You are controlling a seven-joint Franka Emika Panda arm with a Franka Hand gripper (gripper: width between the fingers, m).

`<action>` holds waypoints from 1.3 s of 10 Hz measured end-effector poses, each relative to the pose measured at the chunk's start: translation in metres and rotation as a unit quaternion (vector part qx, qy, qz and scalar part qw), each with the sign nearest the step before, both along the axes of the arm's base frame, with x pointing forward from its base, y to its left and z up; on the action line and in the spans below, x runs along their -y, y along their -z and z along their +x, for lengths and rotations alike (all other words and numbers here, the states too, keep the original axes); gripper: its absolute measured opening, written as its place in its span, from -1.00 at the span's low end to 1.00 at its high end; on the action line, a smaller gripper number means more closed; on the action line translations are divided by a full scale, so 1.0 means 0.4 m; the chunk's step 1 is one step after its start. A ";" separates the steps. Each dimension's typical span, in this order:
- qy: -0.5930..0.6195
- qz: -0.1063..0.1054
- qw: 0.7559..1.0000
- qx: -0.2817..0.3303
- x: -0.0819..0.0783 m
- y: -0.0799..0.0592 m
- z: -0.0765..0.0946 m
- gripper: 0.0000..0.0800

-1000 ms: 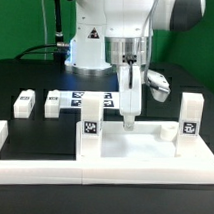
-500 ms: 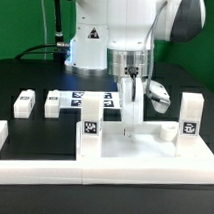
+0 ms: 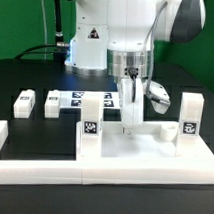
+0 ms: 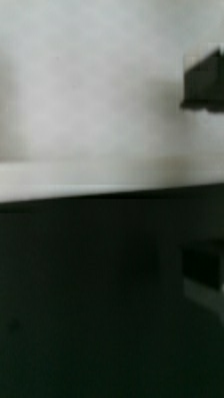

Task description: Assemble desk

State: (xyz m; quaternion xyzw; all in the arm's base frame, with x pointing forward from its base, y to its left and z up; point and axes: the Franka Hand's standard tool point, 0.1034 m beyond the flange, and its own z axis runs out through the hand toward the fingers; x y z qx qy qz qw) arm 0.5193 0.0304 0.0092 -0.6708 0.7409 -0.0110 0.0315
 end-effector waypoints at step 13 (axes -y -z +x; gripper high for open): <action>-0.003 0.000 1.000 0.001 -0.001 0.000 0.000 -0.86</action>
Offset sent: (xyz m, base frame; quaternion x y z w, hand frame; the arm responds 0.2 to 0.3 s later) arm 0.0000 0.0000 0.0000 0.0000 0.0000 0.0000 1.0000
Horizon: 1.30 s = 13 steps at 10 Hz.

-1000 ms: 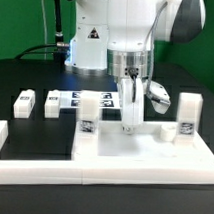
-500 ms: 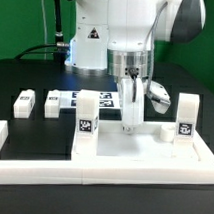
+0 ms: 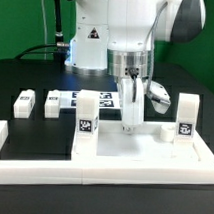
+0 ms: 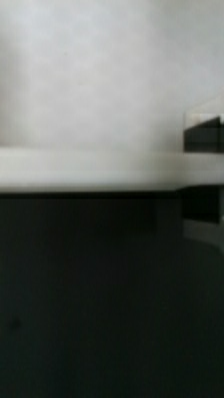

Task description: Assemble desk

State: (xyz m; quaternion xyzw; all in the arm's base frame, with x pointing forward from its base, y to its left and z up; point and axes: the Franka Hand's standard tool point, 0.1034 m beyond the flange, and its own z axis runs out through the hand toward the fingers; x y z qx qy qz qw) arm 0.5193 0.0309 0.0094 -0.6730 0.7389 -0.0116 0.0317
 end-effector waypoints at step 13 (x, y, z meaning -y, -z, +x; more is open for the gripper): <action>-0.508 -0.033 0.861 0.002 0.173 -0.007 -0.040 -0.86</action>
Offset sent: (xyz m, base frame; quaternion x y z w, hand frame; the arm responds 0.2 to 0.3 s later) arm -0.0041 -0.0287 0.0021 0.0647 -0.0149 -0.3864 0.9199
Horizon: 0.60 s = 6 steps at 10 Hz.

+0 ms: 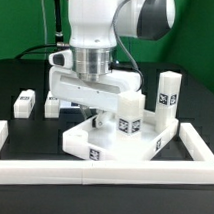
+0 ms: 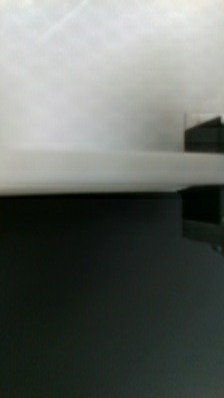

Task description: Assemble desk

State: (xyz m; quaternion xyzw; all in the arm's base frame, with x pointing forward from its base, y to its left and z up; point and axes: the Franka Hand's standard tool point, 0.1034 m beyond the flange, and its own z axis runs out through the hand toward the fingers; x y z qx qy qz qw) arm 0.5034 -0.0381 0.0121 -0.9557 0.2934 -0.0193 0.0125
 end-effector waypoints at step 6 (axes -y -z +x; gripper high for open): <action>-0.242 -0.019 0.970 -0.002 0.026 -0.008 0.018 -0.86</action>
Offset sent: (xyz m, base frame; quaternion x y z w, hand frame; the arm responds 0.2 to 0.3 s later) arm 0.0000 0.0000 0.0000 0.0000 0.0000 -0.1296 0.9916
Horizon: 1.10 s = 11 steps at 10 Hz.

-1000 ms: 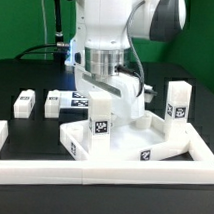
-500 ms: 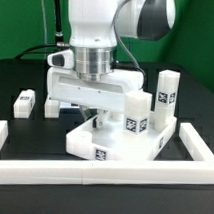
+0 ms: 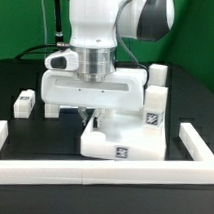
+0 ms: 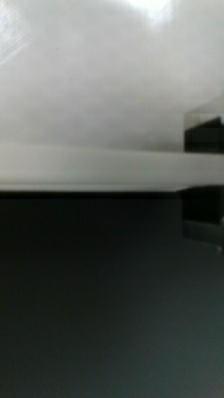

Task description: Assemble desk

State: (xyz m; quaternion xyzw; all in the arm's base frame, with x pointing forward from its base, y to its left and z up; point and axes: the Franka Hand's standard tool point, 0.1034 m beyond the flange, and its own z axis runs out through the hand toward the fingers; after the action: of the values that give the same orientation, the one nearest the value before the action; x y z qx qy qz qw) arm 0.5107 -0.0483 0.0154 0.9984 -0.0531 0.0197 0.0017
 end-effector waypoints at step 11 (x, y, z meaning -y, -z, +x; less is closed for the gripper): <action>-0.442 -0.063 0.894 0.018 -0.029 -0.044 0.182 -0.86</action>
Offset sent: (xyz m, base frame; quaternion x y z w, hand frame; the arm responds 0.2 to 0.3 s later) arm 0.0000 0.0000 0.0000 0.0000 0.0000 -0.2571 0.9664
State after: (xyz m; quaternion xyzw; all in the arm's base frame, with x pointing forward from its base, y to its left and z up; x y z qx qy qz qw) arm 0.5835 -0.0368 0.0329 0.9161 0.3954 0.0395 0.0544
